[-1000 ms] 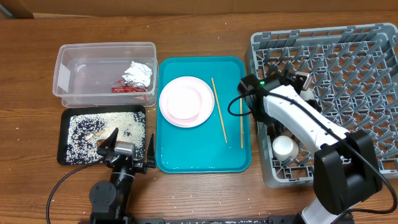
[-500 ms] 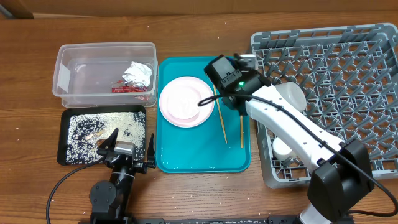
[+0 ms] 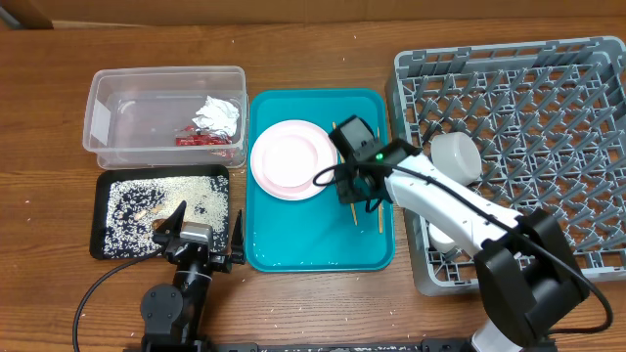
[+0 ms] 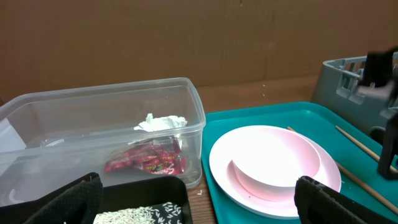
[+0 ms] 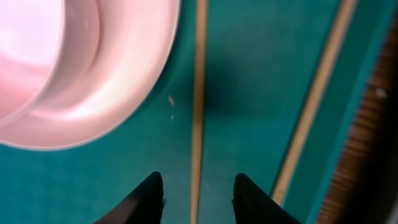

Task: Sort waste into correct bins and load items into the dishwasher
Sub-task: 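Move the right gripper to a chopstick and grasp it, then carry the chopstick into the dish rack with the right gripper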

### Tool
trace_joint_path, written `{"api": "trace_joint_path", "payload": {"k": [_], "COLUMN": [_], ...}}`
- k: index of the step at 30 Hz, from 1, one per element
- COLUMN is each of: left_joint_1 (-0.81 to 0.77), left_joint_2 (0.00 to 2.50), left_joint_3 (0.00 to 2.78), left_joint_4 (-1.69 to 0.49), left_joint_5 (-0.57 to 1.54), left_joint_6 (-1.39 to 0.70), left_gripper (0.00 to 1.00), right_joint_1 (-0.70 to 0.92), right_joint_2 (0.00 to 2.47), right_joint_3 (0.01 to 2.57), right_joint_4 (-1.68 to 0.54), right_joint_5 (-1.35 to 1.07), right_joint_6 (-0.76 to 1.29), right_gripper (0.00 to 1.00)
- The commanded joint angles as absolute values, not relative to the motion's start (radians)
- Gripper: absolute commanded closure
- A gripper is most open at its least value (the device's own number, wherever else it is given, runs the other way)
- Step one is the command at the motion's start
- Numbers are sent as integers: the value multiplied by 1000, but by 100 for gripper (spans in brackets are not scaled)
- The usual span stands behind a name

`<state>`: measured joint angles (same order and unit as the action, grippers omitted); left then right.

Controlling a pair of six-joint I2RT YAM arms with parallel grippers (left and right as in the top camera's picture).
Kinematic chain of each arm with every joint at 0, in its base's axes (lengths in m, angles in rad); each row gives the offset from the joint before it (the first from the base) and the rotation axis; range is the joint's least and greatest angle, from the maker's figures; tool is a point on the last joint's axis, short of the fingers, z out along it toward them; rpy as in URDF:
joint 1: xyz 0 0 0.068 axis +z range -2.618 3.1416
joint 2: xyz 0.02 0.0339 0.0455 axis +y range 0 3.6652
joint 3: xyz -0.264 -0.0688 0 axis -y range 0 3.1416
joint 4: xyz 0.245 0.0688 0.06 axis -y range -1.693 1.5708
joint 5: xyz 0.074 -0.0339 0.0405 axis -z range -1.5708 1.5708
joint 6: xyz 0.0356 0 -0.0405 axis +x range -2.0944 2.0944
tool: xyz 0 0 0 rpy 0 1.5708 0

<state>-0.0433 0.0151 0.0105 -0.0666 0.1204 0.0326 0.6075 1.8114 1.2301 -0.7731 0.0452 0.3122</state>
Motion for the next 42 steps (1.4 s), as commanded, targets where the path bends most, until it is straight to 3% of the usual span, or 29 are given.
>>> {"api": "trace_joint_path", "payload": {"k": [1,5,14,22,27,42], "left_joint_1": [-40,-40,-40,-40,-40,-40], "left_joint_2": [4,4,4,4,4,4], "left_joint_3": [5,5,5,5,5,5], "left_joint_4": [-65,-65,-65,-65,-65,-65], "left_joint_5": [124,123,123,124,123,124], "left_joint_6": [26,27,26,26,26,26], "left_gripper": [0,0,0,0,0,0], "right_joint_1": [598,592,556,557,552,398], "right_joint_2": [1816,1816,1879,1893,1923,1615], "right_joint_3": [1147,1134,1132,1132,1132,1330], "right_joint_4": [-697,-673,-622,-610,-610,-769], "right_joint_5": [-65,-52,-47,-47,-39,27], "right_joint_6": [103,96,96,78,82,161], "right_gripper": [61,57,67,69,96,96]}}
